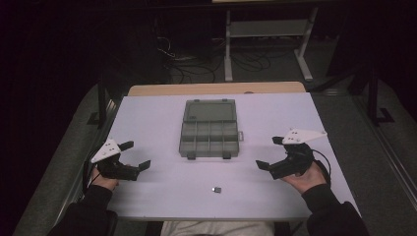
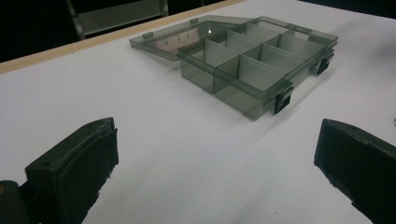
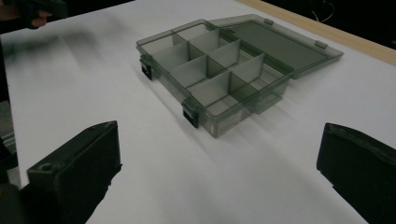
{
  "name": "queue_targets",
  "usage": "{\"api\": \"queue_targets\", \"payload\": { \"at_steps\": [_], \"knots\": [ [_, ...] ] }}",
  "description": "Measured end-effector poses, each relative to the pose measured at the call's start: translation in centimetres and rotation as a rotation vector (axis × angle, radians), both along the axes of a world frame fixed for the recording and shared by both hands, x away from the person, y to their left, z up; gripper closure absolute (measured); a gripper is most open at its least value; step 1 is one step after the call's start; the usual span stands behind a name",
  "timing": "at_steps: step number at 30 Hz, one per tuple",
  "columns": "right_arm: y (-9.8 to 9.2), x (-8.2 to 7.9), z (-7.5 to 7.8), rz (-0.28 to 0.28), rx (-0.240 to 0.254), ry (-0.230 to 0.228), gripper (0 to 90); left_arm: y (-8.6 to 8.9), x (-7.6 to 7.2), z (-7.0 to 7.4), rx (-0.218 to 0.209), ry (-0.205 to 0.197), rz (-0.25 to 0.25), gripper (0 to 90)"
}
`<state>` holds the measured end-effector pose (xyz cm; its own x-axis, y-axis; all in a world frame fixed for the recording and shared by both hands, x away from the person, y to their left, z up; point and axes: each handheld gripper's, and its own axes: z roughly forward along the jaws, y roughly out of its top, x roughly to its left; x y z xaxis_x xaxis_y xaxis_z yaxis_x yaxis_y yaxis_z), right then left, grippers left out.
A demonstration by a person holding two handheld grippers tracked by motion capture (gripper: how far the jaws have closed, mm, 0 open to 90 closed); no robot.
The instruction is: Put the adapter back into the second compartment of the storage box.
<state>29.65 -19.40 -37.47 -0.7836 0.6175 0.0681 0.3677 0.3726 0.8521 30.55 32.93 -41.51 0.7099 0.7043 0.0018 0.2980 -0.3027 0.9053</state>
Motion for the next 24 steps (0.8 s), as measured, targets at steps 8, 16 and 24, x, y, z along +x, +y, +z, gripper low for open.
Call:
{"api": "queue_targets", "payload": {
  "at_steps": [8,16,24],
  "knots": [
    [2.3,-0.1,0.2,0.073,-0.032,0.01,0.0,0.0,0.0,0.0,0.0,0.0,-0.002,0.0],
    [4.5,-0.6,0.2,0.142,-0.06,0.011,0.0,0.0,0.0,0.0,0.0,-0.001,-0.004,0.0],
    [5.8,-0.7,-0.1,0.18,-0.078,0.027,0.0,0.0,-0.1,0.0,-0.002,-0.002,-0.004,0.0]
  ]
}}
